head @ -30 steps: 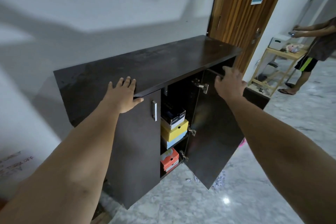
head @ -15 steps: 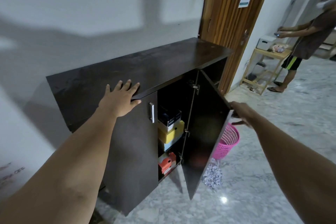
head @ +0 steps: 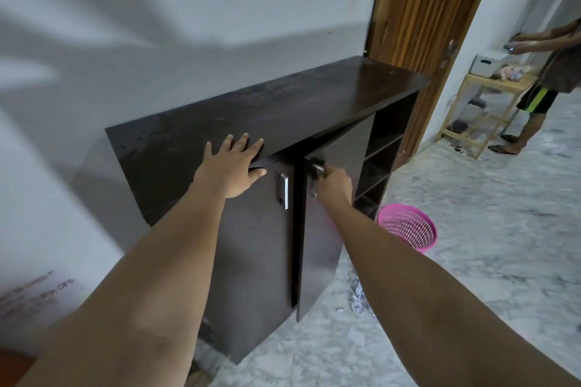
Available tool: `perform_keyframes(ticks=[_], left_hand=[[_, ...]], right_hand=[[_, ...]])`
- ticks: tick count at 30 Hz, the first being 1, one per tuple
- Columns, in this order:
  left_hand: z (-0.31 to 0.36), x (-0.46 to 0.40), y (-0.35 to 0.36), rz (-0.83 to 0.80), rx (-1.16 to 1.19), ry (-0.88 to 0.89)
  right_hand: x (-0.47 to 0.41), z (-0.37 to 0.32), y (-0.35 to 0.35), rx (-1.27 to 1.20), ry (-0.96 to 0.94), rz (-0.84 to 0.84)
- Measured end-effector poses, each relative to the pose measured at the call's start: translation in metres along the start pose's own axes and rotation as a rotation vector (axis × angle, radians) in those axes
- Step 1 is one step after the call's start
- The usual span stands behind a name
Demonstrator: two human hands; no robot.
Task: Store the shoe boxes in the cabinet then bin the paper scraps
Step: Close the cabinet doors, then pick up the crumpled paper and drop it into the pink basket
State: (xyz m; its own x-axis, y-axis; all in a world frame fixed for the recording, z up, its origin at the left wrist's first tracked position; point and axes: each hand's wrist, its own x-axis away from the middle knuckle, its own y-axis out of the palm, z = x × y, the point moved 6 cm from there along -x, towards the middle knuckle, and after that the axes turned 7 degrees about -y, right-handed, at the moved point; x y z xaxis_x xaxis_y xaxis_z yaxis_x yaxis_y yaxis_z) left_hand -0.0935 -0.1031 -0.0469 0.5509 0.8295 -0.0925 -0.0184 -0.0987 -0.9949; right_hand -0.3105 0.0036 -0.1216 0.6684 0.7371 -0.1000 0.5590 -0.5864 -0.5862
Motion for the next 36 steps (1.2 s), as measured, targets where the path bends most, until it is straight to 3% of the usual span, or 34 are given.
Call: perform_keyframes(ticks=[9, 14, 16, 18, 20, 23, 29, 32, 36], left_hand=[[0.001, 0.000, -0.001, -0.011, -0.001, -0.016], [0.015, -0.013, -0.012, -0.073, 0.058, -0.172], [0.046, -0.018, -0.023, 0.112, 0.034, -0.187], [0.099, -0.016, -0.025, 0.409, 0.003, -0.055], [0.167, -0.013, 0.000, 0.511, 0.040, 0.124], [0.269, -0.022, 0.088, 0.262, 0.135, 0.270], [0.397, -0.018, 0.347, -0.460, 0.169, 0.254], [0.431, -0.011, 0.493, -0.635, 0.132, 0.288], [0.468, -0.024, 0.694, -0.734, 0.057, 0.427]], right_hand=[[-0.024, -0.011, 0.016, -0.219, 0.027, -0.166], [-0.028, 0.034, -0.002, -0.188, -0.039, -0.344], [-0.042, 0.084, -0.021, -0.128, -0.003, -0.365], [-0.059, 0.151, -0.041, -0.087, 0.073, -0.372], [-0.070, 0.220, -0.069, -0.044, 0.163, -0.365], [-0.069, 0.314, -0.109, 0.032, 0.291, -0.352], [-0.043, 0.525, -0.117, 0.167, 0.521, -0.386], [-0.025, 0.643, -0.068, 0.235, 0.595, -0.430], [-0.029, 0.782, 0.037, 0.332, 0.539, -0.511]])
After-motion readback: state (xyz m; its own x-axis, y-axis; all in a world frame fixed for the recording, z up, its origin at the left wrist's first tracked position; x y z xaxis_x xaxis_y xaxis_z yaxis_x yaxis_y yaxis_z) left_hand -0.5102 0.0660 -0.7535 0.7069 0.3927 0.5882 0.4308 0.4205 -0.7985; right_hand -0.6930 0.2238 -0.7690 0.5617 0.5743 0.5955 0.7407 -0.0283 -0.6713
